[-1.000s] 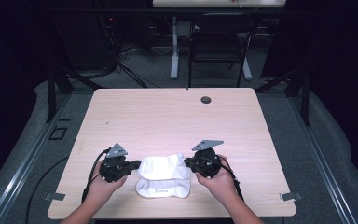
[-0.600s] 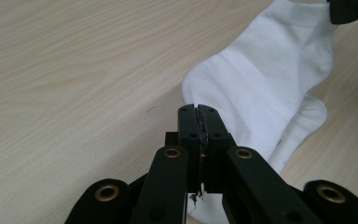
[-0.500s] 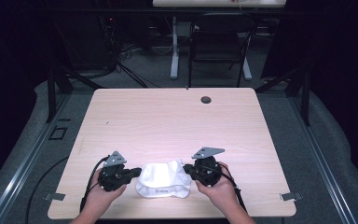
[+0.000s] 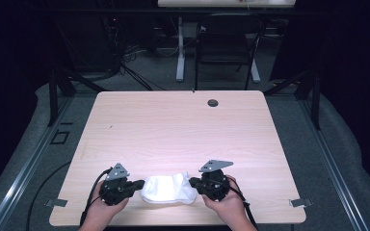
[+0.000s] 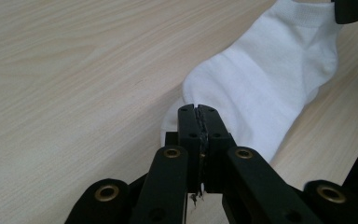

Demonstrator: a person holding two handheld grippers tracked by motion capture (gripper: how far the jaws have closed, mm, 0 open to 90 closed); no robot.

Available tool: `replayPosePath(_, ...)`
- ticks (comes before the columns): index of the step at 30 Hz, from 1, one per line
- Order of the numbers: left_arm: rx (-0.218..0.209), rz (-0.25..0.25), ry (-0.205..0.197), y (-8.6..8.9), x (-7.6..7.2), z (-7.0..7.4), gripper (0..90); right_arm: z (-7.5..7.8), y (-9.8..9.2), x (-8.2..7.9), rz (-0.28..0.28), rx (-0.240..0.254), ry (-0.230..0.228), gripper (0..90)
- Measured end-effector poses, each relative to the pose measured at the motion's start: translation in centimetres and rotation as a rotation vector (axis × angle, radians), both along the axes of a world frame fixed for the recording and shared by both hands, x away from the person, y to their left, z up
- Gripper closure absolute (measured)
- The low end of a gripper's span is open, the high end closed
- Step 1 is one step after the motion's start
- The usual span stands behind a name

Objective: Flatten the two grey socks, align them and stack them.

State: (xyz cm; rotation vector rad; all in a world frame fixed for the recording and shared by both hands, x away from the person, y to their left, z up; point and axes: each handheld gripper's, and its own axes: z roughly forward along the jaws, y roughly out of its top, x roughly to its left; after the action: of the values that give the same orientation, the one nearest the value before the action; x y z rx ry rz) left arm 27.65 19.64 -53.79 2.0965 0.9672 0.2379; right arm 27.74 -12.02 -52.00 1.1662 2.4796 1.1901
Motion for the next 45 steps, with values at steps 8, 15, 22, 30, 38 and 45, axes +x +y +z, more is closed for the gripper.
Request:
replayPosePath(8, 0.013, -0.006, 0.005, 0.0, -0.1, -0.4, 89.3, -0.7, 0.4, 0.0, 0.010, -0.013, 0.007, 86.1)
replayPosePath(15, 0.023, -0.002, 0.015, 0.0, 0.2, -0.9, 89.3, -1.1, 0.4, 0.1, 0.008, -0.019, 0.020, 86.2)
replayPosePath(22, 0.035, -0.001, 0.026, -0.2, 0.3, -1.3, 89.2, -1.5, 0.3, 0.4, 0.003, -0.025, 0.032, 86.2)
replayPosePath(30, 0.049, 0.004, 0.036, -0.2, 0.7, -1.9, 89.1, -2.1, 0.2, 0.7, -0.006, -0.038, 0.042, 86.1)
replayPosePath(38, 0.053, 0.006, 0.045, -0.4, 0.8, -2.3, 88.5, -2.7, 0.2, 1.1, -0.015, -0.047, 0.052, 86.1)
replayPosePath(45, 0.071, 0.004, 0.046, -0.5, 0.9, -2.6, 87.2, -3.2, 0.1, 1.4, -0.026, -0.049, 0.053, 86.0)
